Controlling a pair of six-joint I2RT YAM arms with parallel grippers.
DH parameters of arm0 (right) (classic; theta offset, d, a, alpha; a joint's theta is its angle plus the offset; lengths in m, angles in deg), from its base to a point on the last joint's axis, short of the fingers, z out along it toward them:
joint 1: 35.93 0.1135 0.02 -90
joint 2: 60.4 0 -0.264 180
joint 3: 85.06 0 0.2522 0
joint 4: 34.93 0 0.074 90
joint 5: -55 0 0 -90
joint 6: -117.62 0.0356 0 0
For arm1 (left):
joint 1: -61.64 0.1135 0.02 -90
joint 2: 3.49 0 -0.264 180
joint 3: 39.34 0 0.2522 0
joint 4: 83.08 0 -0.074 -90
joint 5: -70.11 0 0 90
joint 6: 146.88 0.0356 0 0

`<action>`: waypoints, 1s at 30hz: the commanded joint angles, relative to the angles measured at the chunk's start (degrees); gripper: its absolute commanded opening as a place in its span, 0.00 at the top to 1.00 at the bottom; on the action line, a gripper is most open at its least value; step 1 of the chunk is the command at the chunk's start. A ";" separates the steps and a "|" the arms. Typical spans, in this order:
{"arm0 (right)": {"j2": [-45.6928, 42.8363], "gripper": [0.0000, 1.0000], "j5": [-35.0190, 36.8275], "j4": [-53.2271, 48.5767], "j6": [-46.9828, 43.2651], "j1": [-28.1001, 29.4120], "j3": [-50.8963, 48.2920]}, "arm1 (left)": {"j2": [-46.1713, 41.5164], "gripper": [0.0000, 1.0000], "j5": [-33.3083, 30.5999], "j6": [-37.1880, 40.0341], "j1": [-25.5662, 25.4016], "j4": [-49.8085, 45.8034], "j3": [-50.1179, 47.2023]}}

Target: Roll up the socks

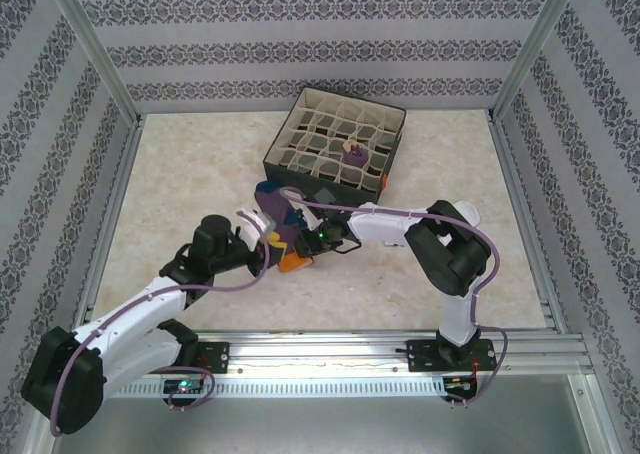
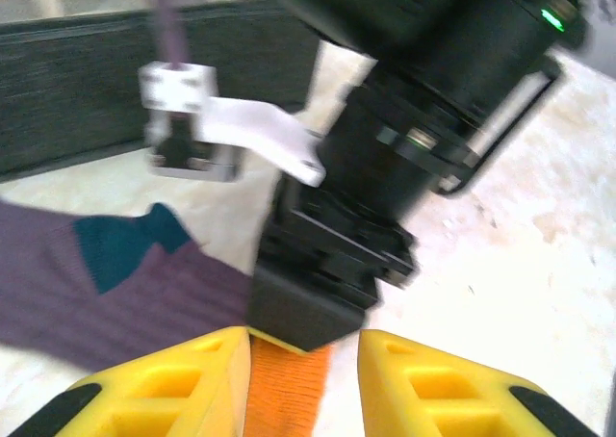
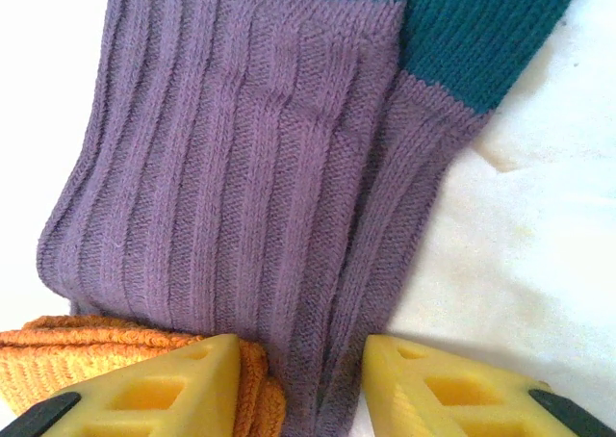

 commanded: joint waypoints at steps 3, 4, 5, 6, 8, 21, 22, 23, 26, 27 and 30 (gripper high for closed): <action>4.21 0.58 0.91 -7.52 -2.92 -1.69 -1.82 | 3.80 0.67 -6.99 11.82 -8.63 7.33 -3.79; 4.19 0.58 0.82 -7.53 -2.95 -1.68 -1.88 | 4.49 0.67 -8.18 12.35 -9.62 7.58 -3.82; 4.22 0.58 0.69 -7.59 -3.05 -1.81 -1.97 | 5.45 0.67 -9.55 12.99 -10.86 7.95 -3.85; 4.10 0.58 -0.14 -7.52 -3.32 -2.54 -2.53 | 7.58 0.67 -12.28 14.43 -13.25 8.84 -3.72; 3.65 0.59 -1.75 -7.22 -3.95 -4.12 -4.32 | 11.82 0.67 -19.93 16.43 -17.40 12.26 -3.54; 0.19 0.59 -2.35 -6.83 -5.15 -5.94 -9.56 | 24.00 0.66 -35.69 21.34 -24.20 24.69 -2.77; -0.10 0.59 -2.19 -6.93 -5.27 -6.11 -9.84 | 23.74 0.65 -37.25 21.04 -24.25 25.92 -3.15; -0.47 0.60 -2.03 -7.02 -5.37 -6.17 -10.07 | 23.52 0.63 -38.42 20.84 -24.27 26.92 -3.51; -1.25 0.60 -1.34 -7.76 -5.68 -6.63 -10.47 | 23.35 0.61 -39.80 20.68 -24.34 28.38 -4.07; -1.53 0.60 -1.19 -7.95 -5.63 -6.79 -10.67 | 23.48 0.61 -39.73 20.62 -24.34 28.22 -3.92; -2.45 0.60 -1.11 -8.07 -5.27 -7.38 -11.43 | 25.04 0.61 -38.06 20.92 -24.38 26.28 -2.65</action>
